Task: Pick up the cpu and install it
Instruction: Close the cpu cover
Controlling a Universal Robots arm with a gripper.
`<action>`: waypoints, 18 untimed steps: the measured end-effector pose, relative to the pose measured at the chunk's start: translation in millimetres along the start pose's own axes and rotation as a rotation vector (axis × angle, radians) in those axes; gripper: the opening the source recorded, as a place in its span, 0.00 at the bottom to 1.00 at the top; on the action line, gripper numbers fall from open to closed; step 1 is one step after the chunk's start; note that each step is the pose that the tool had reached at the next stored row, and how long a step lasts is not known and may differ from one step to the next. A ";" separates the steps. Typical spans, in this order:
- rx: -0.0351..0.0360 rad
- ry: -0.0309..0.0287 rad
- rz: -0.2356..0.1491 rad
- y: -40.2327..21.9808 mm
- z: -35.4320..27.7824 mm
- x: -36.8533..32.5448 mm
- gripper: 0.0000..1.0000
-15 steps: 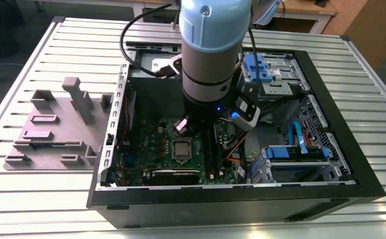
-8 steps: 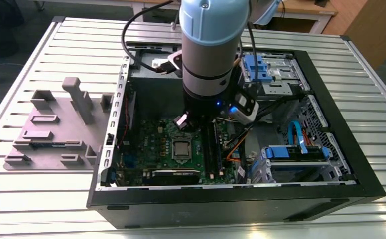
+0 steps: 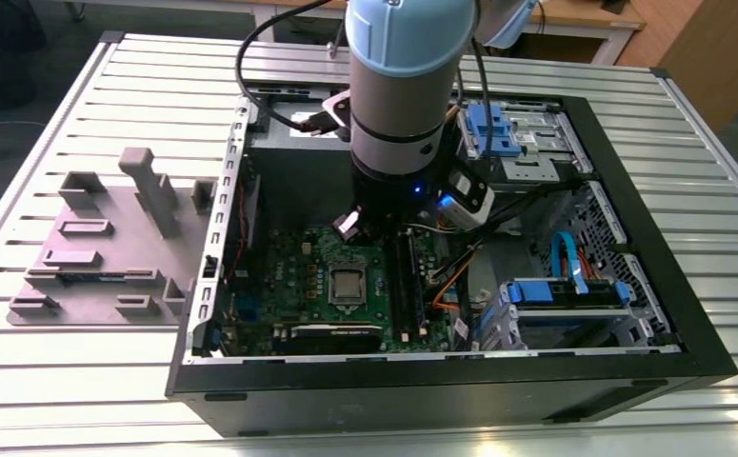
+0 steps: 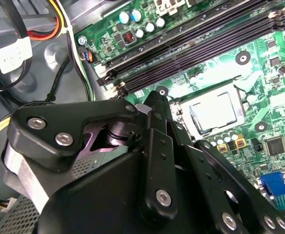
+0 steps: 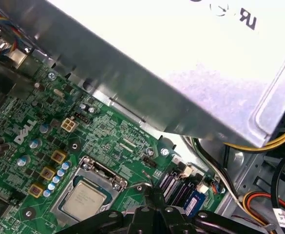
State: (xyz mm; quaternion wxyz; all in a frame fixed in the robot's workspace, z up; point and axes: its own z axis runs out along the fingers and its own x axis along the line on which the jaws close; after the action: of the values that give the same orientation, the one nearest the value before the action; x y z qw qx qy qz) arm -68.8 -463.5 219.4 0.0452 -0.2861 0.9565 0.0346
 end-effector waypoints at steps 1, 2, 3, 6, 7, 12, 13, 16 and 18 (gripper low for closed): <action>0.0000 0.0000 0.000 0.0 0.0 0.0 0.11; 0.0000 0.0001 0.000 0.0 0.0 0.0 0.11; 0.0000 0.0001 0.000 0.0 0.0 0.0 0.11; 0.0002 0.0004 0.000 -0.9 -0.2 0.6 0.11; 0.0003 0.0004 0.000 -1.8 -0.3 1.3 0.11; 0.0005 0.0005 0.000 -7.8 -1.2 8.3 0.11; 0.0006 0.0006 0.000 -8.8 -1.5 10.0 0.11; 0.0006 0.0005 0.000 -10.8 -2.0 14.5 0.11; 0.0006 0.0005 -0.001 -11.4 -2.3 16.9 0.11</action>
State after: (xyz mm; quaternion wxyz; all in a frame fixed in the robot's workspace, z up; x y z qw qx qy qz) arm -76.7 -482.4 219.4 0.0451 -0.2864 0.9564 0.0342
